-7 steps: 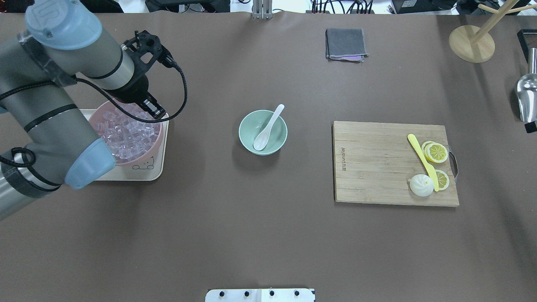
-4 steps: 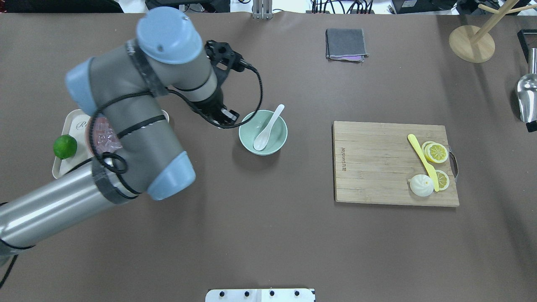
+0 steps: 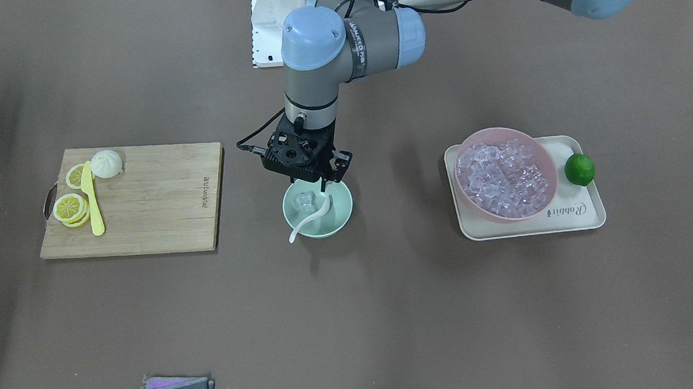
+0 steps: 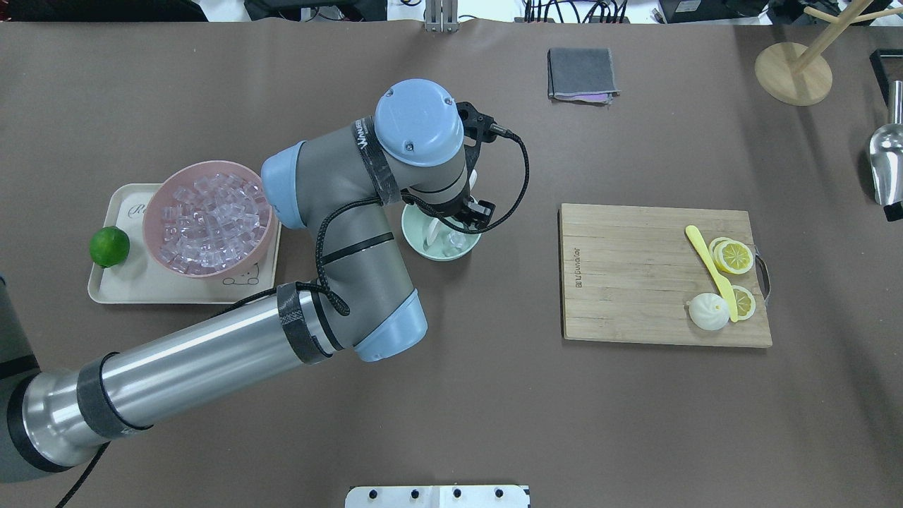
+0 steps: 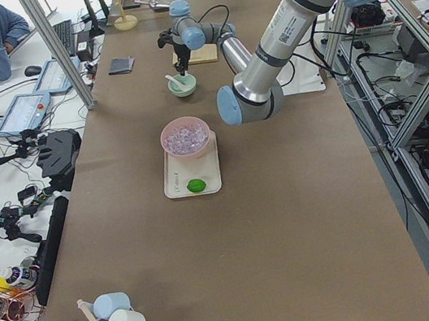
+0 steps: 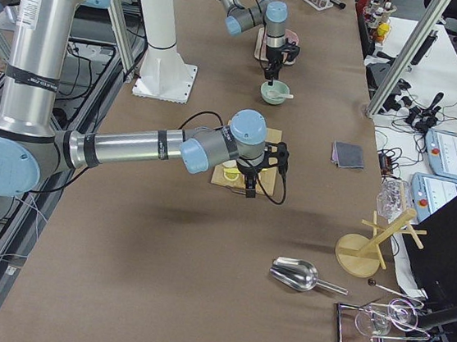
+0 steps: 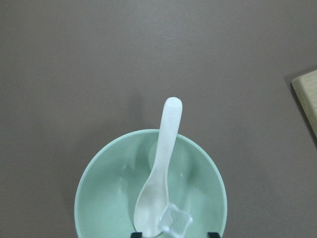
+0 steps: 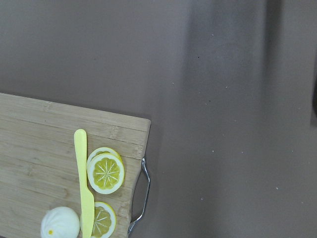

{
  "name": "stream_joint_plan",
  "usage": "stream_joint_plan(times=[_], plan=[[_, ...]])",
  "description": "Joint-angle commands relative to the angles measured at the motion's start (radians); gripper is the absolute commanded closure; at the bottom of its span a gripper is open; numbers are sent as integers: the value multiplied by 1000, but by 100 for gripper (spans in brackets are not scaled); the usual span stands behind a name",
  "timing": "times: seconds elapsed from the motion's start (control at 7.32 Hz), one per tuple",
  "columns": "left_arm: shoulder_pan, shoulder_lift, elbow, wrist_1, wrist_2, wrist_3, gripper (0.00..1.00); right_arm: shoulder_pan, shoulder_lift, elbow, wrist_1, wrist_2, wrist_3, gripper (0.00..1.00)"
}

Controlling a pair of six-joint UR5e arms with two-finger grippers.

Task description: Put spoon and ice into bowl

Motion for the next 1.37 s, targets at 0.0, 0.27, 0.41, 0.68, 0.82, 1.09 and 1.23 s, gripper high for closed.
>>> stream_joint_plan(times=[0.0, 0.27, 0.41, 0.68, 0.82, 1.09, 1.23], plan=[[-53, 51, -26, -3, 2, 9, 2, -2, 4, -7, 0, -13, 1, 0], [-141, 151, -70, 47, 0, 158, 2, -13, -1, -11, 0, -34, -1, 0], [-219, 229, -136, 82, -52, 282, 2, -23, 4, -25, 0, -36, -1, 0], [-399, 453, -325, 141, -185, 503, 2, -23, 8, -30, 2, -39, -10, 0], [-456, 554, -396, 153, -195, 565, 2, -20, 8, -33, 0, -48, -62, 0], [-611, 761, -497, 147, -329, 672, 2, -17, 11, -50, 0, -49, -65, 0], [-678, 867, -511, 137, -337, 772, 2, -7, 11, -68, 0, -49, -79, 0]])
